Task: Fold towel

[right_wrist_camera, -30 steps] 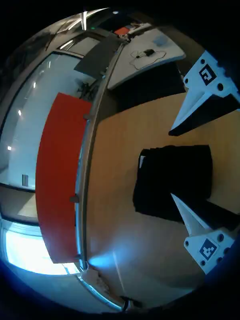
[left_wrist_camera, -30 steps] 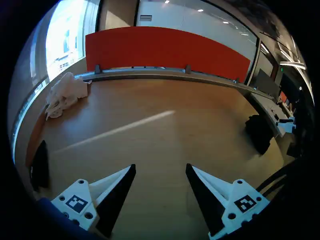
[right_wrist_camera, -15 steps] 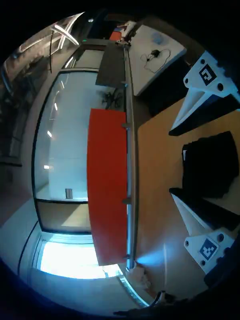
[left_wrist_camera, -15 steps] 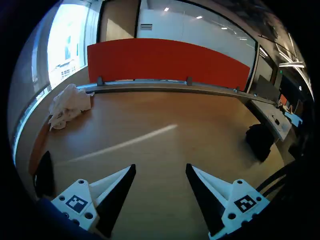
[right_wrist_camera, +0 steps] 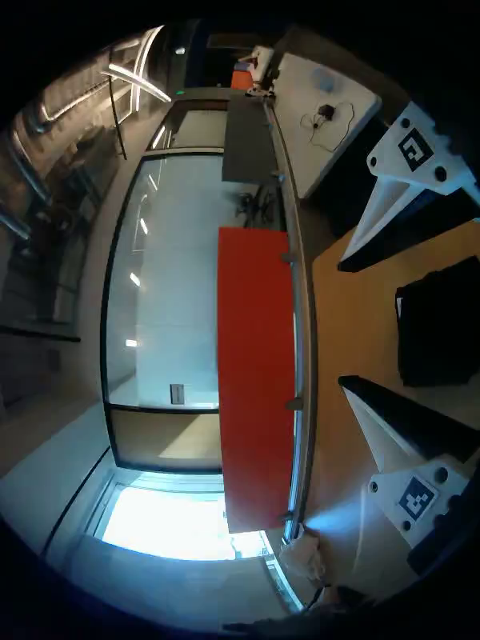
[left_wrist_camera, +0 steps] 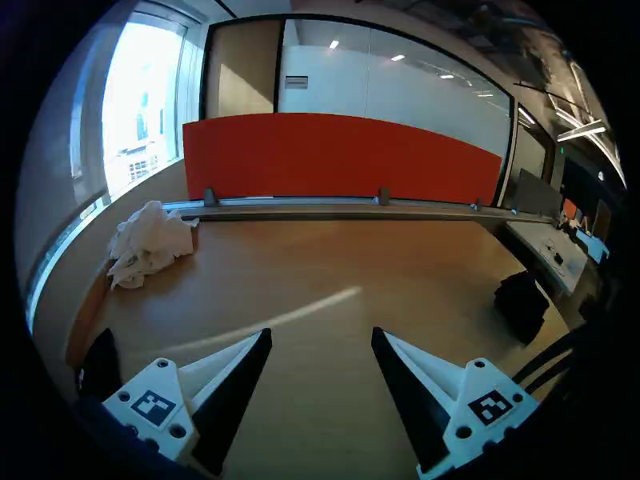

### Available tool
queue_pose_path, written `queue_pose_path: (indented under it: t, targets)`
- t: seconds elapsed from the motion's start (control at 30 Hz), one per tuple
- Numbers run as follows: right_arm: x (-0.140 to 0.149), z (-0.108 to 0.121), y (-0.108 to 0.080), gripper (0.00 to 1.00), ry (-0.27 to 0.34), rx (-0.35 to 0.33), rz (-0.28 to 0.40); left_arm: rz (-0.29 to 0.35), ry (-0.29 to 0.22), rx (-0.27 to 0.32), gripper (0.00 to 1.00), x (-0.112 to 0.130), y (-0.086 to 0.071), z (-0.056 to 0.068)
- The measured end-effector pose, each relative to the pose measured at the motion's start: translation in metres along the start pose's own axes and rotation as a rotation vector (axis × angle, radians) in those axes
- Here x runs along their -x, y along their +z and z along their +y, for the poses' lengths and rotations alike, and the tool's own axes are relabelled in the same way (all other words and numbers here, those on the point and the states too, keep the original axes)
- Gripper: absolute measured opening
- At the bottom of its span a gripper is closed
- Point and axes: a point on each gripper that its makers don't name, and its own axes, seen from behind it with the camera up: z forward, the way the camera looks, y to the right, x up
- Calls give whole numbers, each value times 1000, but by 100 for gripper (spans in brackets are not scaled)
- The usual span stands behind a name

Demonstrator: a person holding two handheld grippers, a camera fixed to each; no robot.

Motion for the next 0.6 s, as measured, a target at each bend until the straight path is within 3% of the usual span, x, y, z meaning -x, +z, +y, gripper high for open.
queue_pose_path:
  t: [0.3,0.6]
  targets:
    - [-12,-11,-1,100,-4,-15,24,120,4,-45,93,-33,-4,-10]
    - [-21,-31,0,100,-6,-42,50,280,-19,-121,93,-76,-18,-36]
